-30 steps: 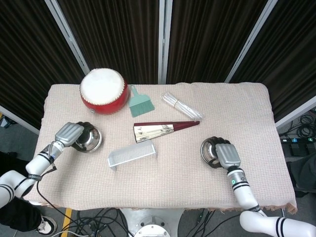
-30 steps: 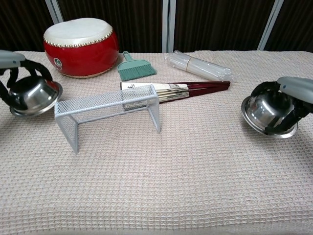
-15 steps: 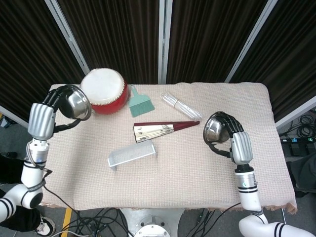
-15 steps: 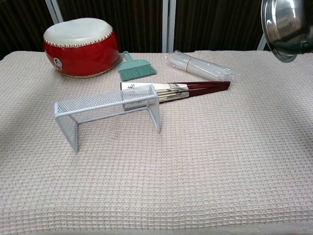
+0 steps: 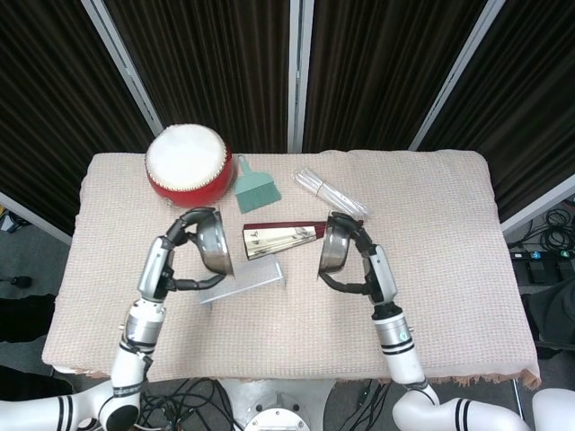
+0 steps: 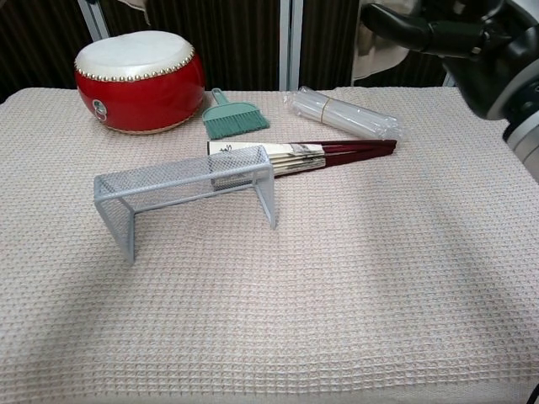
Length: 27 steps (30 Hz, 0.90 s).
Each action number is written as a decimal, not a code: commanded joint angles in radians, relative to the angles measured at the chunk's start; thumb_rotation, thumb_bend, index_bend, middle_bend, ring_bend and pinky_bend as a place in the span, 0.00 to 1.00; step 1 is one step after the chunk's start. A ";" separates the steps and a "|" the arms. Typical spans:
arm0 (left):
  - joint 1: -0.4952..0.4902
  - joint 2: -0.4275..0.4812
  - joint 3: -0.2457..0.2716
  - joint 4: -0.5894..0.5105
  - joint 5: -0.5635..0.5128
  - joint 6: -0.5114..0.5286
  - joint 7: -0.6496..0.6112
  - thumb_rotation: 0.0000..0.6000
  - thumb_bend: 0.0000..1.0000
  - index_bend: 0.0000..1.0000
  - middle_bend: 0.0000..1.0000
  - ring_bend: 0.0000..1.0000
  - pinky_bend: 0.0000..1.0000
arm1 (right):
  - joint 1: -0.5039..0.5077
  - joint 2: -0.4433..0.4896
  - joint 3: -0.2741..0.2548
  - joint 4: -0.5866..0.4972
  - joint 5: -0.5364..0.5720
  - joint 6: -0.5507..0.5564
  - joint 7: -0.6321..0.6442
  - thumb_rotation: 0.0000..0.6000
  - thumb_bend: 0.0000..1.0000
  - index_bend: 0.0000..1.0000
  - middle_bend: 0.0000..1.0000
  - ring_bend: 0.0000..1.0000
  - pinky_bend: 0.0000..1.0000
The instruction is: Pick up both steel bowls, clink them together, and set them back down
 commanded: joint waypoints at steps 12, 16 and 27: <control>-0.052 -0.108 -0.008 0.089 -0.017 -0.101 0.028 1.00 0.12 0.46 0.47 0.45 0.63 | 0.186 -0.022 0.065 -0.015 0.003 -0.308 0.472 1.00 0.29 0.36 0.43 0.33 0.41; -0.051 -0.105 -0.020 0.084 -0.007 -0.090 0.045 1.00 0.13 0.46 0.47 0.45 0.62 | 0.187 -0.019 0.057 0.013 -0.018 -0.291 0.497 1.00 0.27 0.36 0.43 0.33 0.41; -0.034 -0.091 -0.038 0.066 -0.011 -0.073 0.030 1.00 0.13 0.46 0.47 0.45 0.62 | 0.152 0.022 0.060 0.005 0.006 -0.239 0.499 1.00 0.27 0.36 0.43 0.33 0.42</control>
